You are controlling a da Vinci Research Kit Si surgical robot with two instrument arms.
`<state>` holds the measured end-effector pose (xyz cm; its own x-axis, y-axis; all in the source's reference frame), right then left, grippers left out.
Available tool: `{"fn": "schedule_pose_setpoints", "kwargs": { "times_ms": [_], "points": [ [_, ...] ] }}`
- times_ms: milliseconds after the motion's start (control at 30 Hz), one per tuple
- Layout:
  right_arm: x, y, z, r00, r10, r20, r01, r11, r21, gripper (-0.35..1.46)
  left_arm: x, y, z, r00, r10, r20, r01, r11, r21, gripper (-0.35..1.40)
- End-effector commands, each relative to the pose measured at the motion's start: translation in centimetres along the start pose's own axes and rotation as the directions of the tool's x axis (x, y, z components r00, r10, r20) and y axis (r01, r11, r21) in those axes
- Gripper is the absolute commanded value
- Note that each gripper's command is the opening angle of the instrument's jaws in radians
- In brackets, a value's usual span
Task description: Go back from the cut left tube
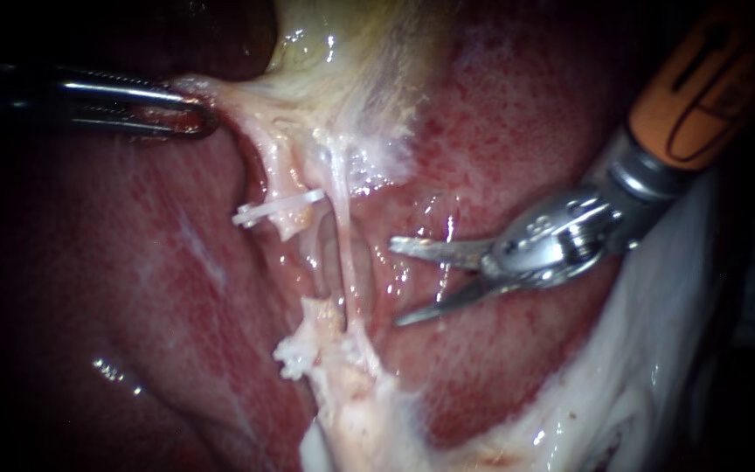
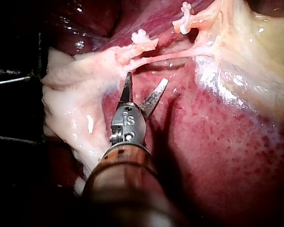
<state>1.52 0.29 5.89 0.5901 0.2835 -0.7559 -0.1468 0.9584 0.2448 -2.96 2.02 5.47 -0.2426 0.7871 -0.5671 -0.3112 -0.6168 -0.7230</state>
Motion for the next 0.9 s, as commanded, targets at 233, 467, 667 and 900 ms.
{"fn": "schedule_pose_setpoints", "kwargs": {
  "times_ms": [233,467,667,900],
  "points": [
    [-0.05,0.04,-0.17,0.999,0.009,0.052,-0.009,1.0,-0.006,1.45,-0.02,-0.01,0.02,1.0,0.001,0.0,-0.001,1.0,0.001,-0.35],
    [-0.05,0.09,-0.26,0.998,0.015,0.054,-0.015,1.0,-0.005,1.45,-0.1,-0.05,0.14,1.0,0.006,-0.006,-0.006,1.0,0.01,-0.35],
    [-0.07,0.09,-0.29,0.998,0.014,0.054,-0.014,1.0,-0.004,1.45,-0.26,-0.12,0.35,0.9998,0.016,0.01,-0.016,1.0,0.006,-0.35],
    [-0.07,0.09,-0.3,0.998,0.014,0.054,-0.014,1.0,-0.003,1.45,-0.38,-0.17,0.51,0.9993,0.024,0.03,-0.024,1.0,0.001,-0.35]
  ]
}}
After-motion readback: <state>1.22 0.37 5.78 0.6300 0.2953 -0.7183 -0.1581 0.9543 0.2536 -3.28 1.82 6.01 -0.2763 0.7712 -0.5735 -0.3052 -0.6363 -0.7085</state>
